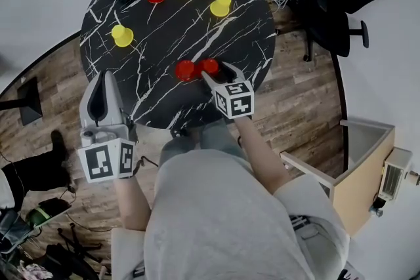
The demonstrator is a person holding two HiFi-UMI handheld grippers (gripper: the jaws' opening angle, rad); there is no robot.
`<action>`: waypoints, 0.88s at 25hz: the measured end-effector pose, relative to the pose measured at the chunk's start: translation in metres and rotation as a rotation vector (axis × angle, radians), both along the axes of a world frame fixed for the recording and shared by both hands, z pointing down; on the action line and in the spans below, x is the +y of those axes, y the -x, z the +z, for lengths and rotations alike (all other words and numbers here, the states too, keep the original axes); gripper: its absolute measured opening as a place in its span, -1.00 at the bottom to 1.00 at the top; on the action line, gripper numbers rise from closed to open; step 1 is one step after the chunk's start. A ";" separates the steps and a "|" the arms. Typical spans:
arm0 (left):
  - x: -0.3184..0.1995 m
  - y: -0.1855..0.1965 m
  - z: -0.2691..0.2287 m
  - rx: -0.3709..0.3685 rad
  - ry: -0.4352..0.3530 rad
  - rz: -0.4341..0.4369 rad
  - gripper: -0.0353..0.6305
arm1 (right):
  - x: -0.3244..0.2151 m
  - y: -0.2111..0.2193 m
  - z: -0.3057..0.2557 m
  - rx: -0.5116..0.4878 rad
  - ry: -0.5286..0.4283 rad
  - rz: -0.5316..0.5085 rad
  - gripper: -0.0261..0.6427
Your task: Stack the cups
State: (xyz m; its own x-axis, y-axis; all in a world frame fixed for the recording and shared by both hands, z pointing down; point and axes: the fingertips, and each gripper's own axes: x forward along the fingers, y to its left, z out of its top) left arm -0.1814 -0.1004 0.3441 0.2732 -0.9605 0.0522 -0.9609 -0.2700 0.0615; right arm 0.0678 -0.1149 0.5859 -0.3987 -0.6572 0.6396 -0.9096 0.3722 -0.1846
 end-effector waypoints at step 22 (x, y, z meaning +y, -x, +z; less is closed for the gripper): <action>-0.057 0.004 0.065 -0.026 0.118 -0.072 -0.65 | -0.052 0.003 -0.138 -0.232 -0.313 -0.051 -0.92</action>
State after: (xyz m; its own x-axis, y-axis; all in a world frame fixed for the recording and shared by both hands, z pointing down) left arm -0.1855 -0.1570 0.4087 0.2012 -0.9642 0.1725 -0.9792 -0.1930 0.0632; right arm 0.0646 -0.1665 0.4479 -0.5463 -0.7819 0.3003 -0.8360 0.4868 -0.2534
